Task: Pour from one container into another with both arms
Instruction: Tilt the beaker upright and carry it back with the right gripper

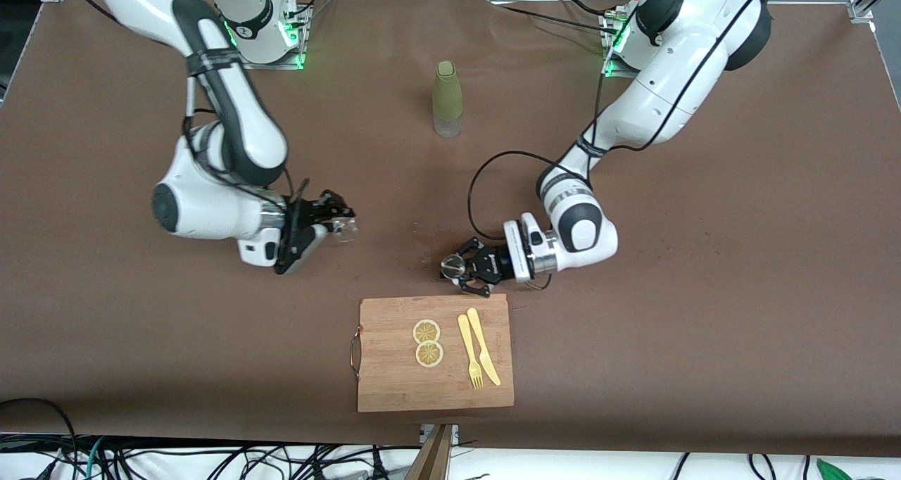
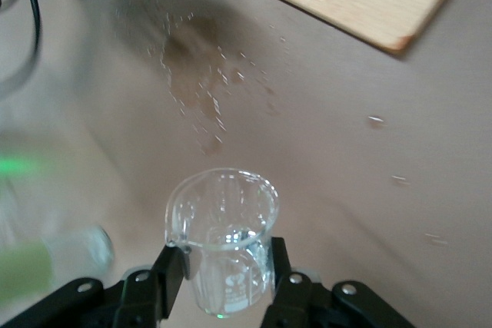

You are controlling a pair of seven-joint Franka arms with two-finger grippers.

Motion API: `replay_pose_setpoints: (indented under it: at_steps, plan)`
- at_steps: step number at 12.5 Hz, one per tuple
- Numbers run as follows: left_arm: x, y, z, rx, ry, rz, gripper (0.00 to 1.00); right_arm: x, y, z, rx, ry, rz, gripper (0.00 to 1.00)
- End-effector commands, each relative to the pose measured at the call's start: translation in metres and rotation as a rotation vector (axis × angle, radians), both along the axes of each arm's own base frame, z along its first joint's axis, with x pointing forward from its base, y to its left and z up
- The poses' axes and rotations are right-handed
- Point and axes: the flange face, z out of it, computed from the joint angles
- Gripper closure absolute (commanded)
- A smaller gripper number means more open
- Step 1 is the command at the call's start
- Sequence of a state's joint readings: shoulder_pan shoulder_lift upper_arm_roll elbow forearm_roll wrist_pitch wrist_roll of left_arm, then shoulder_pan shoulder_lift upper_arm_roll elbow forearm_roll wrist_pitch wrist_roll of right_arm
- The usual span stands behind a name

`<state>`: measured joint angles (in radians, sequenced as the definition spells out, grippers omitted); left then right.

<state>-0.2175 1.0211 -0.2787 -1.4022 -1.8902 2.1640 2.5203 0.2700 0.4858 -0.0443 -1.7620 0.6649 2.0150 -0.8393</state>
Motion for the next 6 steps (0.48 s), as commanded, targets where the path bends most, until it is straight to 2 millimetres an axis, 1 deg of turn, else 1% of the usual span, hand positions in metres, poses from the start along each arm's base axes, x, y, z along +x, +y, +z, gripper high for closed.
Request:
replay_pose_setpoints:
  at_steps: [1,2,3,4,5,6]
  plan:
    - [0.005,0.038,0.011,-0.087,0.056,-0.006,1.0,0.002,-0.052,-0.012,0.068,-0.092,0.163,0.84]
    - [0.012,0.057,0.015,-0.096,0.05,-0.001,1.0,0.002,-0.072,-0.019,0.087,-0.129,0.209,0.84]
    - [0.014,0.072,0.017,-0.094,0.05,-0.007,1.0,0.002,-0.085,-0.025,0.108,-0.166,0.263,0.84]
    - [0.02,0.094,0.02,-0.092,0.046,-0.017,1.0,0.004,-0.104,-0.029,0.125,-0.203,0.3,0.84]
    - [0.019,0.113,0.022,-0.099,0.058,-0.05,1.0,0.005,-0.125,-0.037,0.14,-0.234,0.331,0.84]
    - [0.018,0.134,0.022,-0.095,0.075,-0.08,1.0,0.006,-0.141,-0.043,0.161,-0.277,0.379,0.84]
